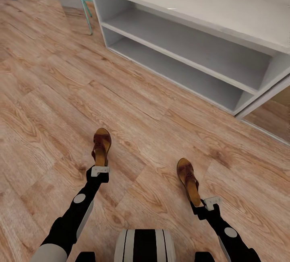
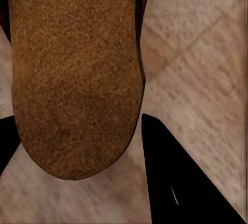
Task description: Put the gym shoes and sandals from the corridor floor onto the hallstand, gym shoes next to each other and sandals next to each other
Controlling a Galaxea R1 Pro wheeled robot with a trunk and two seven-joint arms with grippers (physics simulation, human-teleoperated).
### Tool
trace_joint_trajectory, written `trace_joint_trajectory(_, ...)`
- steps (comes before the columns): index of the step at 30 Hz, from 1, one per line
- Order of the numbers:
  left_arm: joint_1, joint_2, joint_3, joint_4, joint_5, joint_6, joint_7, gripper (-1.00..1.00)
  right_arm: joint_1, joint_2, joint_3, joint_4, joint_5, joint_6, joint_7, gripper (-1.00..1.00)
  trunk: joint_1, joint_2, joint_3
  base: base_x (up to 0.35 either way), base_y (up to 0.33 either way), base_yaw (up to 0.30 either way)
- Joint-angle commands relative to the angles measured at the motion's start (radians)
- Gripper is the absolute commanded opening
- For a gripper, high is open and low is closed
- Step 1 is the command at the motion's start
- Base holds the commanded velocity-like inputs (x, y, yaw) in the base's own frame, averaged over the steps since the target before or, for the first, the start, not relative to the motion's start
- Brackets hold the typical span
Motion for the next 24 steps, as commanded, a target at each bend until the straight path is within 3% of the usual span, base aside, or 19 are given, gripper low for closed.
trace_joint_trajectory(1, 0.0, 0.0, 0.002, 0.0, -0.006, -0.002, -0.003, -1.0, -0.001, 0.001, -0.008, 0.0, 0.007, -0.003, 0.007, -1.0, -0.001, 0.0, 0.004, 0.0, 0.0, 0.0)
trace_joint_trajectory(5, 0.001, 0.001, 0.003, 0.001, -0.006, -0.002, -0.001, -1.0, -0.001, 0.001, -0.008, 0.001, 0.007, -0.003, 0.007, -1.0, -0.002, 0.001, 0.019, 0.0, 0.0, 0.0)
trace_joint_trajectory(13, 0.059, 0.012, 0.015, 0.004, -0.008, -0.002, 0.007, -1.0, -0.001, 0.001, -0.008, -0.001, 0.006, -0.007, 0.008, -1.0, -0.006, 0.003, 0.05, 0.0, 0.0, 0.0)
trace_joint_trajectory(20, 0.186, 0.02, 0.079, 0.019, -0.012, -0.016, 0.01, -1.0, -0.001, -0.001, -0.01, -0.005, 0.004, -0.009, 0.007, -1.0, -0.009, 0.005, 0.082, 0.0, 0.0, -0.04)
trace_joint_trajectory(24, 0.249, 0.023, 0.153, 0.03, -0.013, -0.074, 0.009, -1.0, 0.001, -0.002, -0.01, -0.004, 0.003, -0.01, 0.006, -1.0, -0.011, 0.005, 0.103, 0.0, 0.0, -0.095)
